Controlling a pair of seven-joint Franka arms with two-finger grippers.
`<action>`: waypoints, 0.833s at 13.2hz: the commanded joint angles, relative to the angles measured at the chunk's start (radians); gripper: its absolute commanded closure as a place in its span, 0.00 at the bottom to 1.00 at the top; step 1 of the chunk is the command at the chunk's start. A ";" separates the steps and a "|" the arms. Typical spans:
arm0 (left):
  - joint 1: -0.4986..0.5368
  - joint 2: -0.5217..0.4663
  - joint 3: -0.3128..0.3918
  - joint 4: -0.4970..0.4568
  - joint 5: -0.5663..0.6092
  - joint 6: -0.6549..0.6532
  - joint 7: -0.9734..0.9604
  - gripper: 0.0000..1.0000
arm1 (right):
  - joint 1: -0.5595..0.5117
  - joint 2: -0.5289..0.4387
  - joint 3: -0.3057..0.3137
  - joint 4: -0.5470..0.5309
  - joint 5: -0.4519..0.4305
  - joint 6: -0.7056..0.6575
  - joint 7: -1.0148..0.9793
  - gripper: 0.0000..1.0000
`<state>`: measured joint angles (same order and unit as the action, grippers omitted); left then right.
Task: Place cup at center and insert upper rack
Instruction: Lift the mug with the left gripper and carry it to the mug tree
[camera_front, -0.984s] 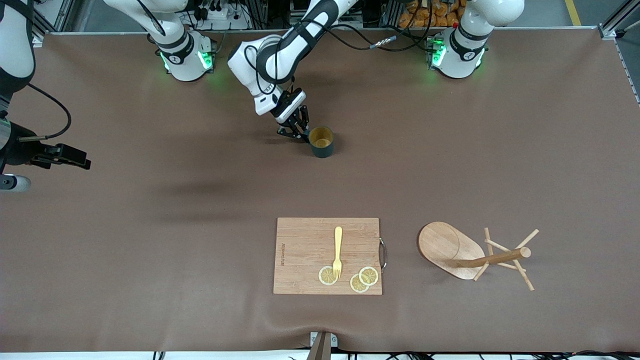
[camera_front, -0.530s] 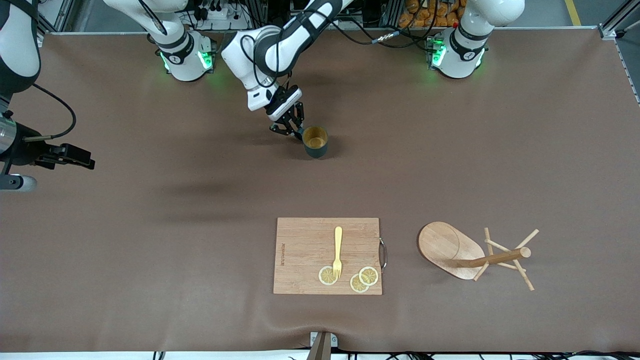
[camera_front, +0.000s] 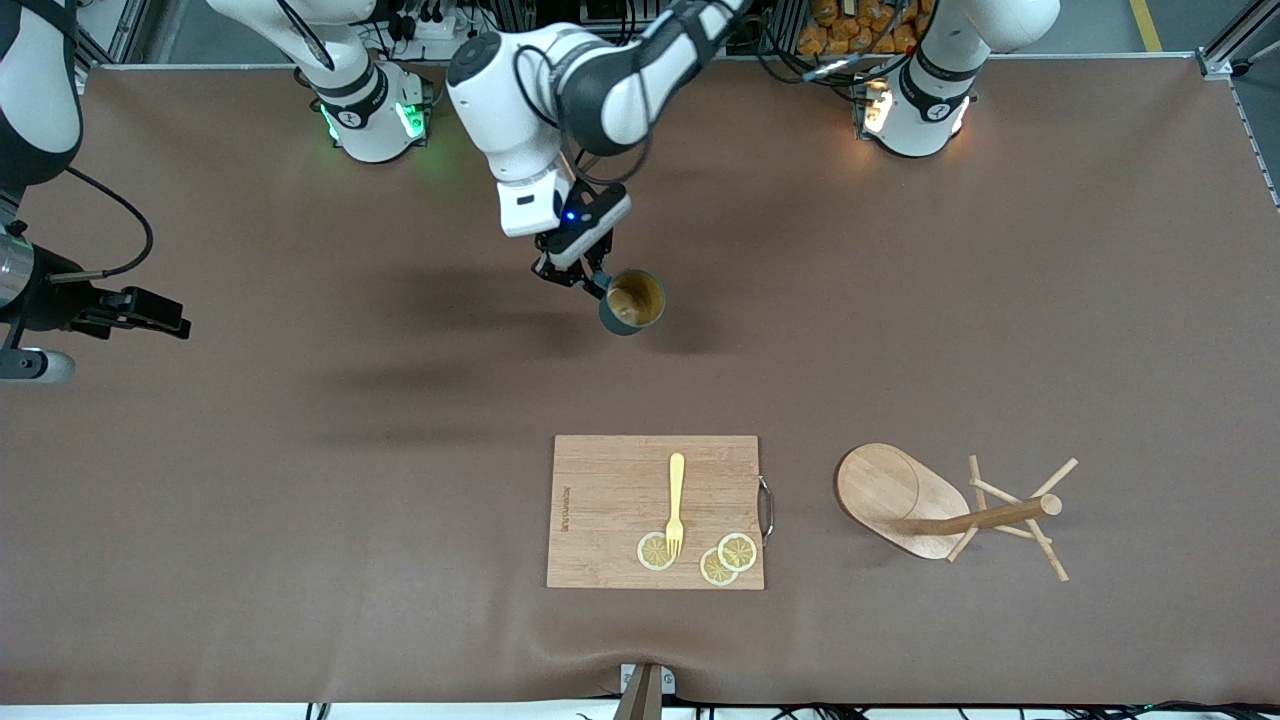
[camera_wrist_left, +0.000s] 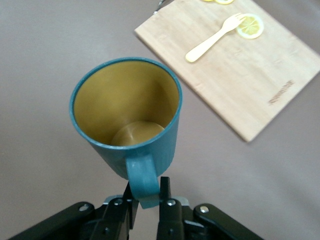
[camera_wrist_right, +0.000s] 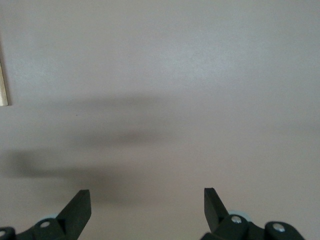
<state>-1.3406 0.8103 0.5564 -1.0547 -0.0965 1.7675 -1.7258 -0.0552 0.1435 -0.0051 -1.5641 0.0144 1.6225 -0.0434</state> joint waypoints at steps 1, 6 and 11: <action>0.085 -0.136 -0.013 -0.071 -0.084 0.058 0.083 1.00 | 0.008 -0.012 -0.004 0.006 0.002 -0.012 0.019 0.00; 0.297 -0.279 -0.016 -0.080 -0.329 0.066 0.308 1.00 | -0.008 -0.015 -0.006 0.009 0.001 -0.018 0.019 0.00; 0.490 -0.377 -0.018 -0.164 -0.566 0.066 0.572 1.00 | -0.035 -0.013 -0.003 0.006 -0.004 -0.045 0.048 0.00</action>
<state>-0.9078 0.5079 0.5564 -1.1342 -0.5895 1.8153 -1.2529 -0.0750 0.1413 -0.0212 -1.5570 0.0138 1.6064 -0.0335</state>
